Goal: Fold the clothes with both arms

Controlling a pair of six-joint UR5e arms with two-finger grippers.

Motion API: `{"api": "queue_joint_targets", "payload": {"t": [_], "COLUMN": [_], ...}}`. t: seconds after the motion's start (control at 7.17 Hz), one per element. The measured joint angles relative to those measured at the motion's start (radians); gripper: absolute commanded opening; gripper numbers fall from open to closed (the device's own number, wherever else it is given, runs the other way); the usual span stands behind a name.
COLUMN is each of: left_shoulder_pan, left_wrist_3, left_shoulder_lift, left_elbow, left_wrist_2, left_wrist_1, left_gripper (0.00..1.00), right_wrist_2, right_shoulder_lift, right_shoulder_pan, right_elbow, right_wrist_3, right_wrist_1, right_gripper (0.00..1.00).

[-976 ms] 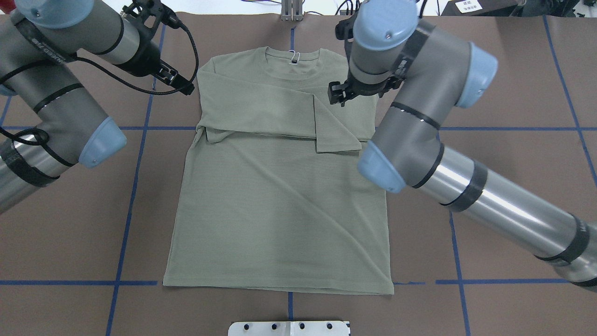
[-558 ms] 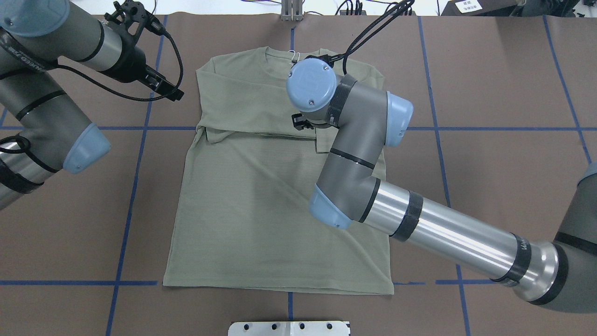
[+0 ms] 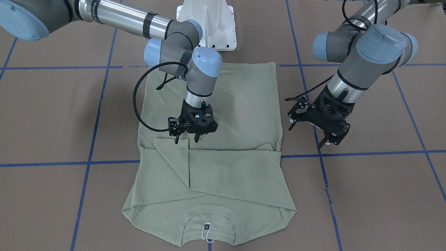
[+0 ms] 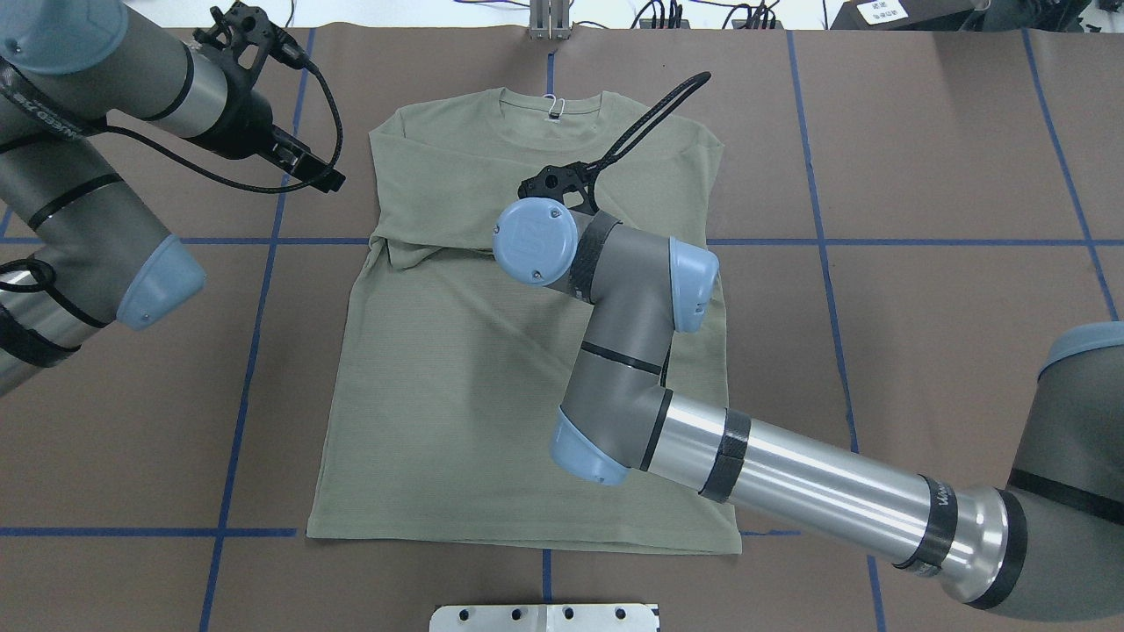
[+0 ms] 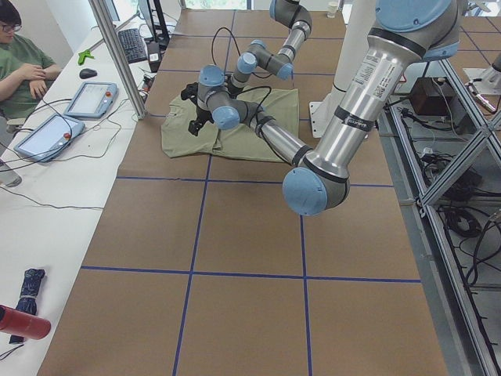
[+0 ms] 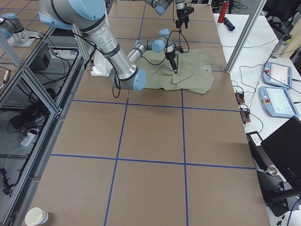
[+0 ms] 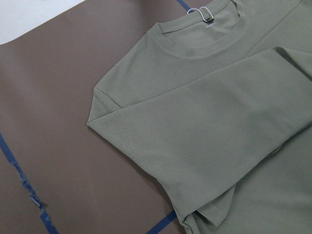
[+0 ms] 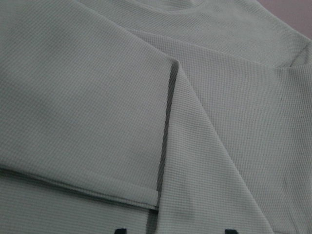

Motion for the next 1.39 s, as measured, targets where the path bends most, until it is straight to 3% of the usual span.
{"api": "queue_joint_targets", "payload": {"t": [0.56,0.7,0.84,0.98,1.39], "left_shoulder_pan": [0.000,0.001,0.001,0.001,0.001], "left_wrist_3": [0.000,0.000,0.000,0.000,0.000], "left_shoulder_lift": [0.000,0.000,0.000,0.000,0.000], "left_elbow": [-0.001,-0.002,-0.002,-0.002,-0.002], "left_wrist_2": [0.000,0.000,0.000,0.000,0.000], "left_wrist_1": [0.000,0.000,0.000,0.000,0.000], "left_gripper": [1.00,1.00,1.00,1.00,1.00], "right_wrist_2": [-0.051,-0.056,-0.059,-0.060,-0.062], "right_shoulder_lift": [0.000,0.000,0.000,0.001,-0.002], "right_shoulder_pan": [-0.018,-0.022,-0.024,-0.024,-0.025], "right_elbow": [-0.023,-0.026,-0.028,-0.028,-0.028], "right_wrist_3": [-0.013,-0.014,-0.014,-0.015,-0.014], "right_wrist_1": [0.000,0.000,0.000,0.000,-0.003], "right_gripper": [0.59,0.47,0.16,0.00,0.00]}}
